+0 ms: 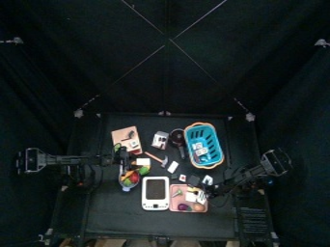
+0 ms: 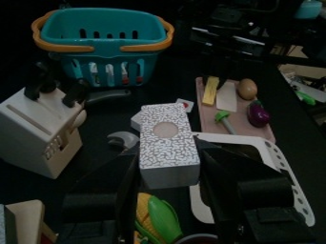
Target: Place egg on plate
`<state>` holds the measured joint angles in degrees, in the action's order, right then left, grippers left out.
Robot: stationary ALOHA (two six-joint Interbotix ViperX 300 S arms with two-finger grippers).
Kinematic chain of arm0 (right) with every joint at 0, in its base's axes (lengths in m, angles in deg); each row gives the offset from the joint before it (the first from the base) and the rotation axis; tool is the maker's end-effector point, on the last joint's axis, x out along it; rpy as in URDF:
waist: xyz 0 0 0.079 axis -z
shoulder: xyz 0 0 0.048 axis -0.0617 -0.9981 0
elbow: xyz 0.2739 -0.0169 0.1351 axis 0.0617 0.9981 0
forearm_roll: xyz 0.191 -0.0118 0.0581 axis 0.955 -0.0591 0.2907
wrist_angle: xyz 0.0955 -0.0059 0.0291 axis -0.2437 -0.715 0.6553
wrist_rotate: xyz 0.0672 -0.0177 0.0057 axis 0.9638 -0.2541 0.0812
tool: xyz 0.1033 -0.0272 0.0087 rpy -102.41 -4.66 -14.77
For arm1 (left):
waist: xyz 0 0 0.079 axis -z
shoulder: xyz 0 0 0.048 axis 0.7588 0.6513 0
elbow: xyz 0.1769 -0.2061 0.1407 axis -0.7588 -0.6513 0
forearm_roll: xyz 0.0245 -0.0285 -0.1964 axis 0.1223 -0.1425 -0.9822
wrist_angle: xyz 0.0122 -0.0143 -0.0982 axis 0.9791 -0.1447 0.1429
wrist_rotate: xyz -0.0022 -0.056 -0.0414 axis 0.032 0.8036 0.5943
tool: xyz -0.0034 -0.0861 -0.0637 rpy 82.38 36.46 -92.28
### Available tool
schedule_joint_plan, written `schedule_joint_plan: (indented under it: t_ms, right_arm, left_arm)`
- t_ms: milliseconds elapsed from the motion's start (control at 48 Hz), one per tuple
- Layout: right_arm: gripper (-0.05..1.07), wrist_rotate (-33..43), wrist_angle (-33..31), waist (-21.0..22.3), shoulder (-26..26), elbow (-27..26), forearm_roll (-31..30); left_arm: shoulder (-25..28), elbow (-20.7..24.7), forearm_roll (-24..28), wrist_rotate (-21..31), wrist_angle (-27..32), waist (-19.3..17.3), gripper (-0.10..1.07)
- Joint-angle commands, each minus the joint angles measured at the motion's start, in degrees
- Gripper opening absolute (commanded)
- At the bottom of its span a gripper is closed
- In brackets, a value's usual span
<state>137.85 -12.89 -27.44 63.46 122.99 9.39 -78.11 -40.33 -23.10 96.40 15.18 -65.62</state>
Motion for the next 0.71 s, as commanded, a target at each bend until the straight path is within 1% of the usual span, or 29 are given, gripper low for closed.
schedule_joint_plan:
  t_ms: [0,375,500,583,688]
  right_arm:
    - [0.85,0.00,-0.18,-0.09,1.23,-1.49,-0.18]
    - [0.85,0.09,-0.26,0.26,1.93,-3.25,0.00]
    - [0.85,0.00,-0.26,0.35,1.93,-4.57,-0.35]
    - [0.85,-0.09,-0.26,1.05,1.93,-5.89,-1.23]
    - [0.85,-0.09,0.18,3.08,1.93,-7.73,-4.13]
  left_arm:
    - [-0.26,0.62,-0.09,-0.09,-0.18,-0.18,0.69]
    - [-0.18,0.62,-0.09,-0.09,-0.18,-0.18,0.69]
    - [-0.18,0.62,-0.09,-0.09,-0.18,-0.18,0.69]
    - [-0.18,0.62,-0.09,-0.18,-0.18,-0.18,0.69]
    - [-0.26,0.70,-0.09,-0.18,-0.18,-0.18,0.69]
